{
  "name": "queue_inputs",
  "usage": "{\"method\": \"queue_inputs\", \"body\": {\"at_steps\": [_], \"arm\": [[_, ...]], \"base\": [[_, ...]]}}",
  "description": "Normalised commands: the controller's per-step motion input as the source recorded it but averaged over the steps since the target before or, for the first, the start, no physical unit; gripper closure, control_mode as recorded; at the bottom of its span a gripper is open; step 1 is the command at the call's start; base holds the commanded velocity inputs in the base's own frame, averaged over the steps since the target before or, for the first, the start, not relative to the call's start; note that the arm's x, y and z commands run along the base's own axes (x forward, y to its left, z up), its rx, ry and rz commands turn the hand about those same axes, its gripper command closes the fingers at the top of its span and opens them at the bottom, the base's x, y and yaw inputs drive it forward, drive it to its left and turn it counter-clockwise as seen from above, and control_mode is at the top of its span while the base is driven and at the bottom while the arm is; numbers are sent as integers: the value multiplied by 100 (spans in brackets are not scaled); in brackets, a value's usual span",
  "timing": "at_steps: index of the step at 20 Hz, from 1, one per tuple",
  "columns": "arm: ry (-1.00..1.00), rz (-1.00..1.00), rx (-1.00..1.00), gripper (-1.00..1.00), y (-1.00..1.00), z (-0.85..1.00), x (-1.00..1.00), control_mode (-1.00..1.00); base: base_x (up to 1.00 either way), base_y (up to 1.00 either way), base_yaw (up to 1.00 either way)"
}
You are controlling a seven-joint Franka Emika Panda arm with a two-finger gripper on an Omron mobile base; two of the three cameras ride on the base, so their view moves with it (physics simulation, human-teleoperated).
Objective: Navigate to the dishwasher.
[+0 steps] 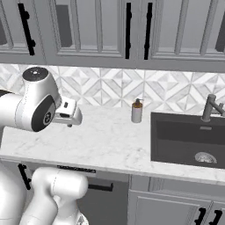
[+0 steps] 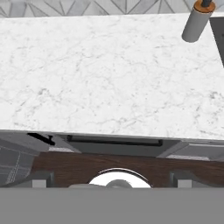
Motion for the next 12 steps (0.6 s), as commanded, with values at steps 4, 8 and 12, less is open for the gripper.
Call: {"method": "queue_inputs", "body": {"at_steps": [4, 8, 12], "arm": [[0, 0, 0, -100, 0, 0, 0, 100], [0, 0, 0, -100, 0, 0, 0, 100], [0, 0, 0, -100, 0, 0, 0, 100]], "base": [[0, -9, 4], [0, 0, 0], [0, 0, 0]]}}
